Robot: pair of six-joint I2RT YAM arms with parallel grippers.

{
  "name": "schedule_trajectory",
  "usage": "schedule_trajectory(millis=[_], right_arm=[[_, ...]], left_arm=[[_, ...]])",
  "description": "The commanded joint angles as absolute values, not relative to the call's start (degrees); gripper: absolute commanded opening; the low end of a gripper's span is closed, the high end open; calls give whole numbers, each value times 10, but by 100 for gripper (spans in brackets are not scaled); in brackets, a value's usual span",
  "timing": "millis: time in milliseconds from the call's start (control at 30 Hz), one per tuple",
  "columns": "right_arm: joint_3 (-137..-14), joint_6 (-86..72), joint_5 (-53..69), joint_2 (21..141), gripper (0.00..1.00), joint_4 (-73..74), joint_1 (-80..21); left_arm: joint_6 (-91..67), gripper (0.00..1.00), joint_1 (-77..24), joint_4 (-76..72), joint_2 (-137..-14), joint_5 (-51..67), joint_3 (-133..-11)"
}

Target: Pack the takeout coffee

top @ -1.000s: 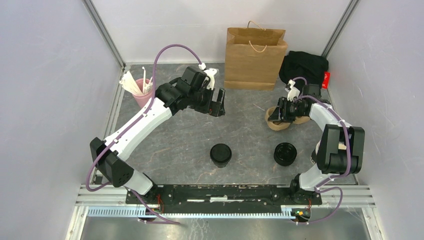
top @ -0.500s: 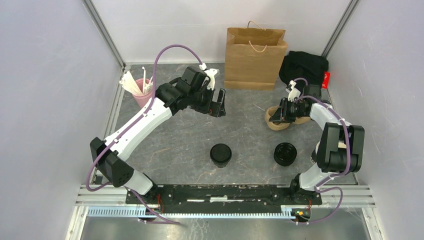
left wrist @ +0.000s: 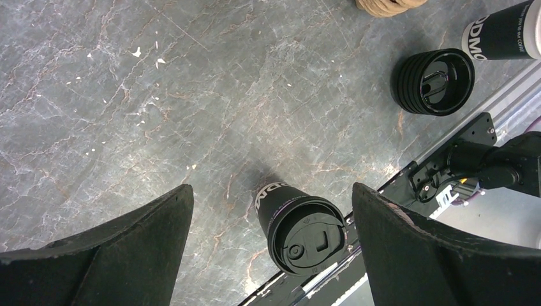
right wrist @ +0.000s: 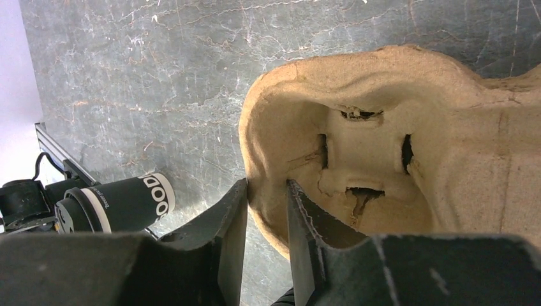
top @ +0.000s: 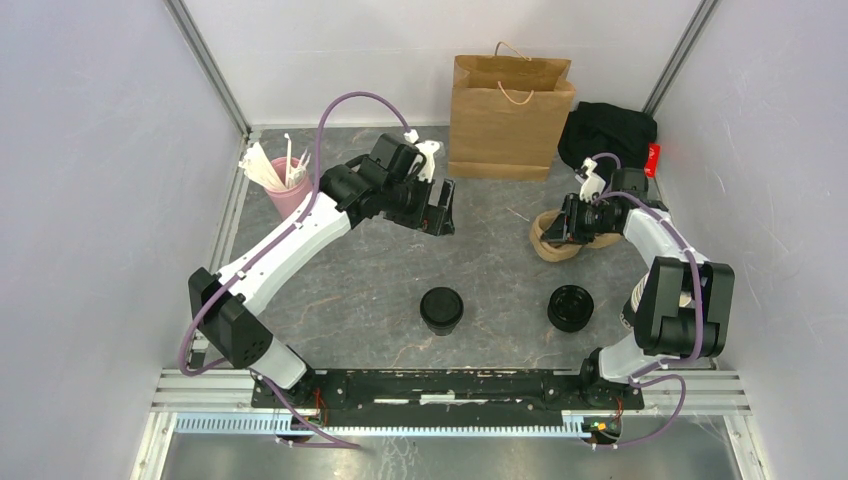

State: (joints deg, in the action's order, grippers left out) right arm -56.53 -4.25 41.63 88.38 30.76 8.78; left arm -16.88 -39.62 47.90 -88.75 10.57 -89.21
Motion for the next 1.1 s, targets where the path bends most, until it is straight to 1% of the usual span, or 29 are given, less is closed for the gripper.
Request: schedule_trajectory(millis=[0, 133, 267, 333, 367, 733, 1067], right_arm=[[-562, -44, 436, 867, 34, 302, 91], [-561, -42, 433, 867, 39, 302, 91], [-557, -41, 434, 874, 39, 296, 91], [-552, -40, 434, 879, 46, 287, 91], [-551, -41, 433, 882, 47, 282, 91], [-572, -51, 438, 914, 43, 270, 92], [-579, -57, 440, 921, 48, 264, 102]], left_arm=[[-147, 99, -394, 464, -890, 126, -915], [-147, 99, -394, 466, -895, 130, -925], [-146, 99, -394, 468, -896, 131, -926], [-146, 99, -394, 467, -895, 132, -923], [-147, 99, -394, 467, -894, 132, -920], [-144, 99, -394, 467, -887, 131, -913], [-142, 99, -394, 467, -887, 134, -911]])
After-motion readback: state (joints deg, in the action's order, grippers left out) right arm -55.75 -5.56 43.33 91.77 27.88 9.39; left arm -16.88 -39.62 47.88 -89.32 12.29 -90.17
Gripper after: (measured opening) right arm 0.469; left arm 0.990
